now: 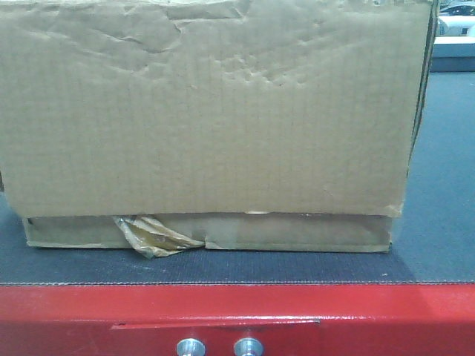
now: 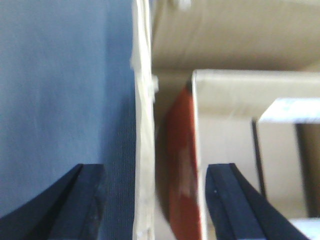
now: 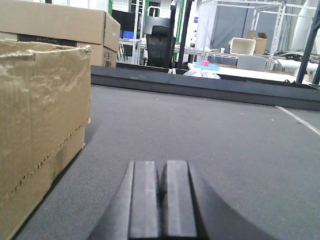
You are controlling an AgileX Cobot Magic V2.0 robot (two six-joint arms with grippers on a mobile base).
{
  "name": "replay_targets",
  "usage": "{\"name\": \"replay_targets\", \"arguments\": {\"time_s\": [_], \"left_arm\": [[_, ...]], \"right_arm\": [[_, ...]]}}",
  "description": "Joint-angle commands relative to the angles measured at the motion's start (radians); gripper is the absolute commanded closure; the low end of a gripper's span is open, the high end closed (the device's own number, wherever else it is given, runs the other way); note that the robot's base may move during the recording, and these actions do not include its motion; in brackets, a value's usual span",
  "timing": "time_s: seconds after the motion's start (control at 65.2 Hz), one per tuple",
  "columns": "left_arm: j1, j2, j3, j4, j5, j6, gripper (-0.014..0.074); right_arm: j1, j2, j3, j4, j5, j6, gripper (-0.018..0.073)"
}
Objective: Stack two boxes on right shelf middle
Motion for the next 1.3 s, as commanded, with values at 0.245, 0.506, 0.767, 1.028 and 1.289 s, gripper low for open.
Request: {"name": "replay_targets", "arguments": {"time_s": [0.245,0.506,0.767,1.028,1.289], "left_arm": [[0.004,-0.004,0.215,0.009,-0.004,0.004,0.0258],[0.004,-0.004,0.24,-0.003,-0.004,0.004,0.0258],[0.016,-0.004,0.222,-0.011,-0.004,0.004,0.0258],[0.033,-0.004,0.156,-0.018,-0.004,0.029,0.0258],[0.033,-0.004,0.156,-0.02,-0.004,0.029,0.0258]], "right_arm": [[0.001,-0.003,0.0,0.003,-0.022,-0.001,0.0722],[0.001,-0.003,0.0,0.003,-0.022,-0.001,0.0722],[0.001,-0.003,0.0,0.003,-0.022,-0.001,0.0722],[0.001,-0.003,0.0,0.003,-0.022,-0.001,0.0722],[0.001,-0.003,0.0,0.003,-0.022,-0.001,0.0722]]}}
